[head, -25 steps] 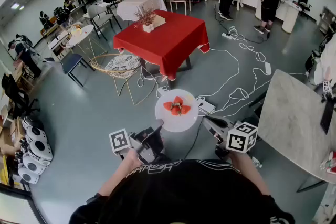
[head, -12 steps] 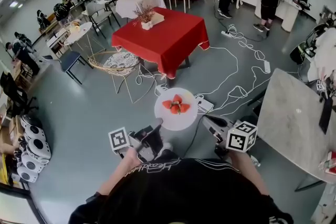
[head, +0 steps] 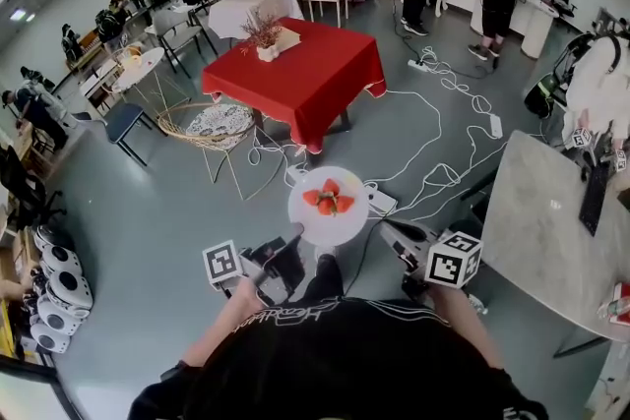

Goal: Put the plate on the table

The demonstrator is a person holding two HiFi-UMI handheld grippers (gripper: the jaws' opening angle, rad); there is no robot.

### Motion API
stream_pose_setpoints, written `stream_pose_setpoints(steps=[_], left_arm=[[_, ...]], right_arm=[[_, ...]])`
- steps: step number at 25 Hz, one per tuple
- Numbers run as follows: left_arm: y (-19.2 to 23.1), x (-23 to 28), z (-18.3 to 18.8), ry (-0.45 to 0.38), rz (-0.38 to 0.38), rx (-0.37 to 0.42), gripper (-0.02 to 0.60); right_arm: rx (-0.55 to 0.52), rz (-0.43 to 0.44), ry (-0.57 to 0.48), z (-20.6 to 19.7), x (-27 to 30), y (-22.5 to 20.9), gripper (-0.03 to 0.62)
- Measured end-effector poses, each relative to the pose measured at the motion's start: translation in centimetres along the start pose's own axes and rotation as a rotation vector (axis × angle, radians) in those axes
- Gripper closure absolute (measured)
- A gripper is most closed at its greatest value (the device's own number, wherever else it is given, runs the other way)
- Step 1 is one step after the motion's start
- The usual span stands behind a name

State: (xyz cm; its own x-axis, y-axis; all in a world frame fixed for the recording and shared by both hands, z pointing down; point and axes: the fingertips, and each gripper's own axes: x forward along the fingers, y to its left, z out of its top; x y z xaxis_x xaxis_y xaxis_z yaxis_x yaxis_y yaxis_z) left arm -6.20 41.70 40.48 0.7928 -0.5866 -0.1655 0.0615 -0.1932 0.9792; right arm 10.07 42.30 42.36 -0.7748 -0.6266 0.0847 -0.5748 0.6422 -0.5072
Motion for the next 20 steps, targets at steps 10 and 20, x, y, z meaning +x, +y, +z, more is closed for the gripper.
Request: stream_pose_setpoints(steps=[10, 20], left_arm=[[3.2, 5.0, 6.3, 0.026, 0.007, -0.040, 0.568], [6.8, 13.1, 20.2, 0.040, 0.029, -0.087, 0.568]], right_arm=[[0.036, -0.051, -0.014, 2.8, 4.7, -6.2, 0.586], [0.104, -0.105, 0.006, 8.3, 15.3, -15.4, 0.586]])
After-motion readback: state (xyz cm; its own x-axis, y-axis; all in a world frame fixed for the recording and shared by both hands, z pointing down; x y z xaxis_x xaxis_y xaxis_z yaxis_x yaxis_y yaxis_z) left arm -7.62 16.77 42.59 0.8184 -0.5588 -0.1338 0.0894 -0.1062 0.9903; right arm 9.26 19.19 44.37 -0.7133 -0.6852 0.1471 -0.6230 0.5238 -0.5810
